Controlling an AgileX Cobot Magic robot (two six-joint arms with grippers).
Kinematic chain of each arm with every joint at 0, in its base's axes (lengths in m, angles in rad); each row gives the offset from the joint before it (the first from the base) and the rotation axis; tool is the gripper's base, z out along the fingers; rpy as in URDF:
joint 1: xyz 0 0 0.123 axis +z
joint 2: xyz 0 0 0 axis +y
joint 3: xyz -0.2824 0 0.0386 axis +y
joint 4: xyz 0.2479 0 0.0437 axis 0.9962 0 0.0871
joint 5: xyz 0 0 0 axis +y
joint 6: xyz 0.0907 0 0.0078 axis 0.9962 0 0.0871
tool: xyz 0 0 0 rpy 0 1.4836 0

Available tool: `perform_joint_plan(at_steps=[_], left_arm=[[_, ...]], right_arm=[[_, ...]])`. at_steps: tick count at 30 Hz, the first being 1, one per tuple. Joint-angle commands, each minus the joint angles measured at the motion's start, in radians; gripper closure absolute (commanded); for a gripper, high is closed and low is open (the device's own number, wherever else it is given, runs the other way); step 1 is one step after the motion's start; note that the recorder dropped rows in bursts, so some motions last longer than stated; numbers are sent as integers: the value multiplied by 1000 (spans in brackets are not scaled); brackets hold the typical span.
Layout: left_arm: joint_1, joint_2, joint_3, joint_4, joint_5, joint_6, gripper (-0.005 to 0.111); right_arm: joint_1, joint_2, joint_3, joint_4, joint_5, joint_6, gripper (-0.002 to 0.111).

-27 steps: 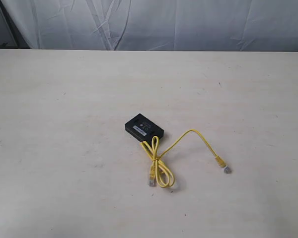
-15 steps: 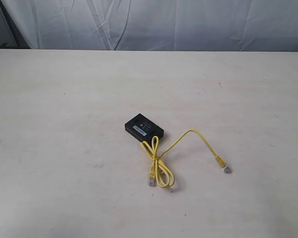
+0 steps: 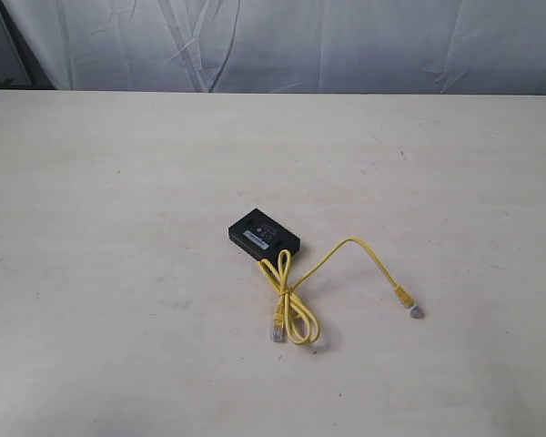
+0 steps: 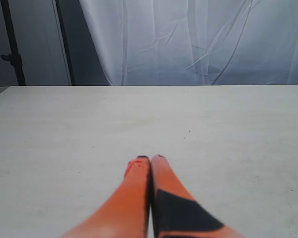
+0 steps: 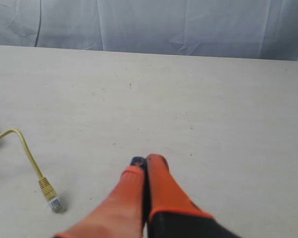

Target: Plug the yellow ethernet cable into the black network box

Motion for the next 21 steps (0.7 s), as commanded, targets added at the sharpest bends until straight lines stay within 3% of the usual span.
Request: perform_joint_plan(at_steps=[1, 13, 19, 21], left_arm=[[1, -6, 5, -6, -7, 0, 107], [1, -6, 5, -6, -7, 0, 107], [1, -6, 5, -6, -7, 0, 107], [1, -6, 5, -6, -7, 0, 107]], right_arm=[[1, -6, 3, 1, -14, -1, 108], [1, -6, 3, 0, -50, -1, 108], [1, -6, 3, 0, -266, -1, 108], [1, -6, 3, 0, -438, -1, 108]])
